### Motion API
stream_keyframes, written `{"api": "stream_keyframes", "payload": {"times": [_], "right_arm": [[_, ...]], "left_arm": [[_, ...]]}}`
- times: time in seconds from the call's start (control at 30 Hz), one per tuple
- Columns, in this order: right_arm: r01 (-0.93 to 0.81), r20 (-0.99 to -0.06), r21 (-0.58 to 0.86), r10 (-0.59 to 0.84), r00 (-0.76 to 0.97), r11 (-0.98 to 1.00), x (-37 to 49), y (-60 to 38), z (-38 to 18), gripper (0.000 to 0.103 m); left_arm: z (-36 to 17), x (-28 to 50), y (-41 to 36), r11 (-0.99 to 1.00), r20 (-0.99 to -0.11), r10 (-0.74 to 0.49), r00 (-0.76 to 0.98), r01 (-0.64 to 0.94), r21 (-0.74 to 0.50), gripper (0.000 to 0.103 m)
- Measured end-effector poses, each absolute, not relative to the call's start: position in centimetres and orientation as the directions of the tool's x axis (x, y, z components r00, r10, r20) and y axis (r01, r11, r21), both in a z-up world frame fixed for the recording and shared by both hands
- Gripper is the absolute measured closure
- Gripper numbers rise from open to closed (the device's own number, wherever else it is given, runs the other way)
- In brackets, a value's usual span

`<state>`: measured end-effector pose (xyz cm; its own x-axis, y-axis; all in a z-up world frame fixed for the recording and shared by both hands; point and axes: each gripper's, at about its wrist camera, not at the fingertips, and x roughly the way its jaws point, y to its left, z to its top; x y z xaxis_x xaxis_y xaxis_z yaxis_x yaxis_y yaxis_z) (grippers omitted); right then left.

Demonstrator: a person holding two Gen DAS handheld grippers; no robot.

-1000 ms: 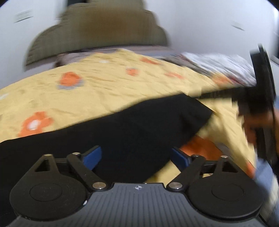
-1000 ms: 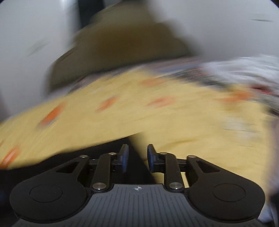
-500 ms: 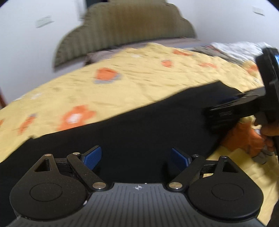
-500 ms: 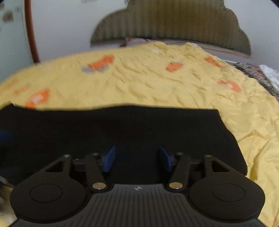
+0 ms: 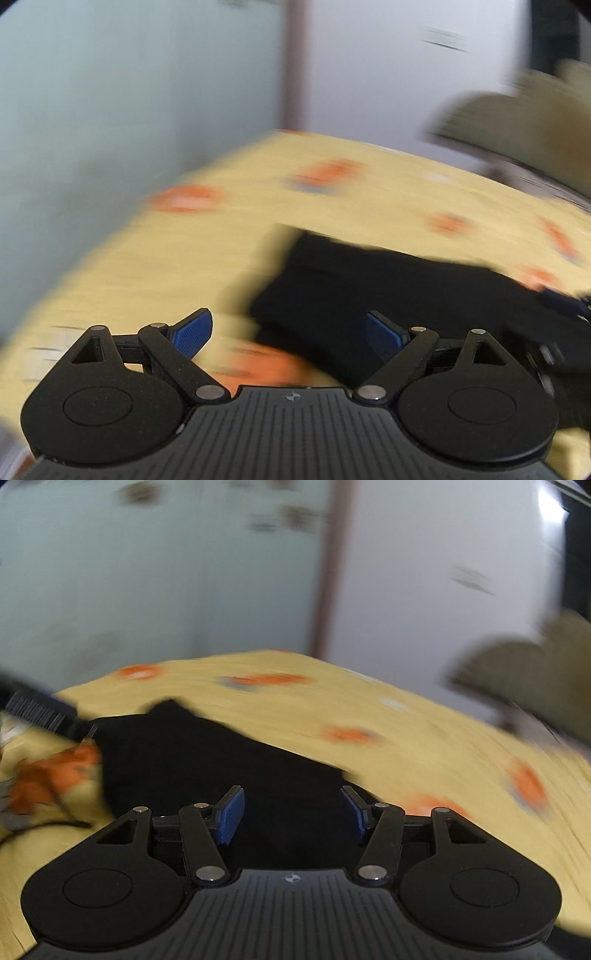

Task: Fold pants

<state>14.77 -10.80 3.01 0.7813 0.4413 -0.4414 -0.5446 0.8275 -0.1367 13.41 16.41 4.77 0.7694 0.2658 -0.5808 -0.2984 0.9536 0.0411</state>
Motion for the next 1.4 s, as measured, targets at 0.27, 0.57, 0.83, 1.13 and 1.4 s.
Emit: {"api": "stream_keyframes", "payload": {"times": [0.27,0.57,0.83,1.13,1.4], "right_arm": [[-0.727,-0.454,-0.363,0.571,0.684,0.583,15.0,4.3,1.3,0.06],[-0.7,-0.517,-0.634,0.494,0.699,0.328,13.5,10.5,-3.2,0.086],[-0.68,-0.517,-0.64,0.454,0.726,0.357,15.2,11.7,-4.2,0.095],[-0.742,-0.531,-0.521,0.52,0.669,0.422,14.9,9.9,-2.5,0.092],[-0.724,-0.531,-0.484,0.493,0.689,0.491,17.5,8.7,-1.7,0.092]], "left_arm": [[7.5,12.5,25.2,0.806,-0.503,0.557,0.661,-0.576,0.136,0.004],[6.1,12.1,24.1,0.857,-0.528,0.478,0.702,-0.505,0.105,0.003],[4.5,12.9,24.5,0.862,-0.546,0.455,0.704,-0.501,0.073,0.003],[4.1,13.0,24.4,0.866,-0.553,0.442,0.707,-0.497,0.056,0.003],[4.1,12.8,24.8,0.866,-0.566,0.418,0.71,-0.501,0.011,0.003]]}}
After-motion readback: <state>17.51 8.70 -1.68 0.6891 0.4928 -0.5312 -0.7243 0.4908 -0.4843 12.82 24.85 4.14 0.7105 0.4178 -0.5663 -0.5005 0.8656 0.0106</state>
